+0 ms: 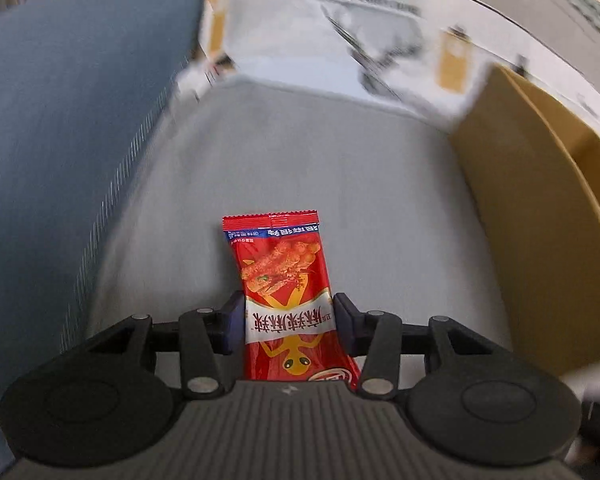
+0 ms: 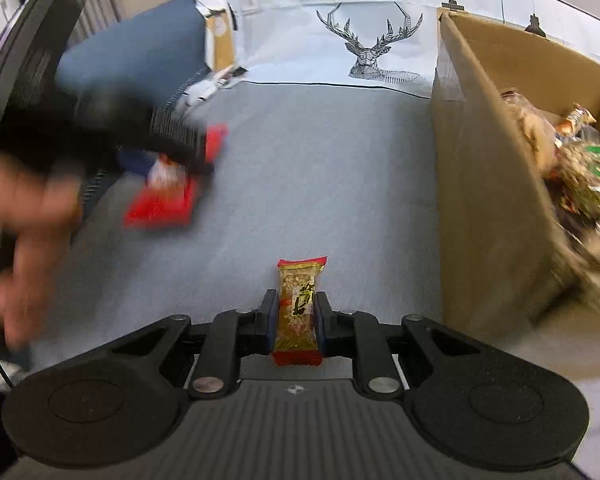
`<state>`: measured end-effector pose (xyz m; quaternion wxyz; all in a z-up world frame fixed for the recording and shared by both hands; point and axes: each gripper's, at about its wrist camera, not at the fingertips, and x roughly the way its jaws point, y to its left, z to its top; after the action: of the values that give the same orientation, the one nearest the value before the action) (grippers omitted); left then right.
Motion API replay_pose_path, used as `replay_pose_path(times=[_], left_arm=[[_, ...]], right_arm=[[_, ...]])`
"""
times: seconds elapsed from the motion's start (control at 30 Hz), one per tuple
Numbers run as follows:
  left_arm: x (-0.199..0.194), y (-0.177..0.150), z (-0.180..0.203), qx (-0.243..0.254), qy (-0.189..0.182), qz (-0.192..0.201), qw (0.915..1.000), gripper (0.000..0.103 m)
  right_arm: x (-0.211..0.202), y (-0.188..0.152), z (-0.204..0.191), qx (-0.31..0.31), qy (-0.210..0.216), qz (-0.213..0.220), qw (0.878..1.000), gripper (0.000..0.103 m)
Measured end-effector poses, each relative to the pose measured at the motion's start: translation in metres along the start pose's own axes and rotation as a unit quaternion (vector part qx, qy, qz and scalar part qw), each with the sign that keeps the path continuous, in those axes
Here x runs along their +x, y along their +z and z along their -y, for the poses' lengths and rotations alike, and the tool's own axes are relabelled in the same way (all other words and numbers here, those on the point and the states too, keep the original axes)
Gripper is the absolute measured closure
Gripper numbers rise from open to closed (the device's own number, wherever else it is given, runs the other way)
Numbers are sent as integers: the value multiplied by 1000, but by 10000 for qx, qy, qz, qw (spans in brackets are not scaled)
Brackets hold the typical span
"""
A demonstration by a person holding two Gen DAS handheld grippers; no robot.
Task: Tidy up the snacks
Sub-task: 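Lift the red spicy-strip bag with the left tool while the right tool carries the snack bar over the box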
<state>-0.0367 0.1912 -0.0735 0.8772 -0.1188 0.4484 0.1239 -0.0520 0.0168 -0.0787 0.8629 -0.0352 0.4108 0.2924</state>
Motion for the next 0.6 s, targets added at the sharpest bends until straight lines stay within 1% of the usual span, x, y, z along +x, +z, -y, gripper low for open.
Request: replay_pose_path(times=[0.07, 0.13, 0.2, 0.3, 0.37, 0.5, 0.6], left_arm=[[-11, -30, 4, 59, -26, -3, 10000, 52], [-22, -52, 7, 24, -122, 52, 9999, 52], [-34, -67, 16, 236, -98, 265, 9993, 52], [-45, -75, 29, 553, -106, 550, 9969, 52], [-47, -77, 35, 638, -99, 628, 9959, 51], [-40, -83, 35, 565, 24, 467, 9973, 51], [-39, -81, 26, 327, 10, 407, 9986, 51]], right_arm=[[-22, -11, 4, 1, -25, 114, 9999, 84], [-40, -28, 12, 154, -74, 107, 9998, 84], [-55, -43, 18, 343, -102, 133, 9993, 84], [-76, -55, 19, 366, -178, 403, 9984, 84], [-89, -58, 18, 326, -223, 615, 9973, 84], [-103, -61, 19, 270, -299, 844, 9956, 84], [-99, -61, 16, 147, -440, 881, 9950, 84]])
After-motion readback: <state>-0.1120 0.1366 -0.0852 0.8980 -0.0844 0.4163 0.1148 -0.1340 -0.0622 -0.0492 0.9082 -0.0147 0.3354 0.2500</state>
